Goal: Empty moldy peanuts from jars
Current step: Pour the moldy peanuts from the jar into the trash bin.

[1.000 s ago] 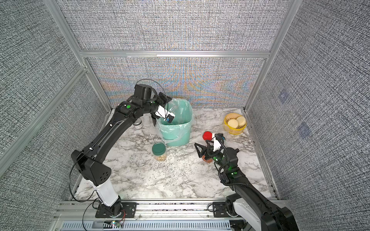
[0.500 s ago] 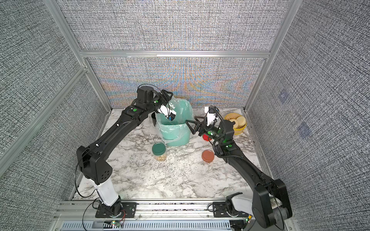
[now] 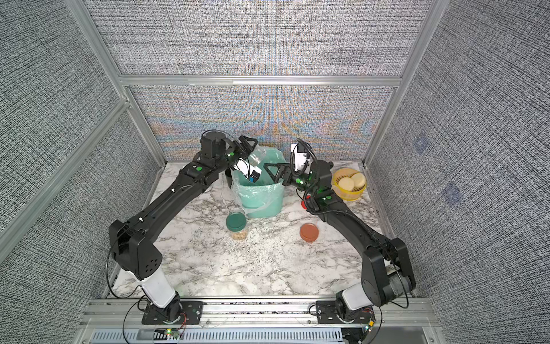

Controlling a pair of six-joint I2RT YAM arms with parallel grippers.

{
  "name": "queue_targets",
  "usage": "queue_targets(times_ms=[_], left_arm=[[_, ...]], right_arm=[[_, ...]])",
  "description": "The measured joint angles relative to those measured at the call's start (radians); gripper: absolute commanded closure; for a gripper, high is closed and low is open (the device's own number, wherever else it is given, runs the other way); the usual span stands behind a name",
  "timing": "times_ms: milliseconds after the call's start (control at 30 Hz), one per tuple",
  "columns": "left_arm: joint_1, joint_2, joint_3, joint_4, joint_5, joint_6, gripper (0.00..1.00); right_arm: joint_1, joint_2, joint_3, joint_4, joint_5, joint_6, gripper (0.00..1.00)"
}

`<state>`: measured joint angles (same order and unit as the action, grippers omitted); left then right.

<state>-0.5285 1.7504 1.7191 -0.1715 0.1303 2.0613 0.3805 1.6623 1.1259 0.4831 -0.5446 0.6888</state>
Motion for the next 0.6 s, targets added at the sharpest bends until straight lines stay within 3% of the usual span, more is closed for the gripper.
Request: queue_targets(times_ms=[267, 600], left_arm=[[0.000, -0.021, 0.004, 0.011, -0.005, -0.048, 1.00], [0.008, -0.033, -0.008, 0.002, -0.074, -0.100, 1.00]], right_arm=[[0.045, 0.059, 0.066, -0.034, 0.090, 0.032, 0.02], [0.063, 0.126, 0.151, -0.066, 0.109, 0.056, 0.02]])
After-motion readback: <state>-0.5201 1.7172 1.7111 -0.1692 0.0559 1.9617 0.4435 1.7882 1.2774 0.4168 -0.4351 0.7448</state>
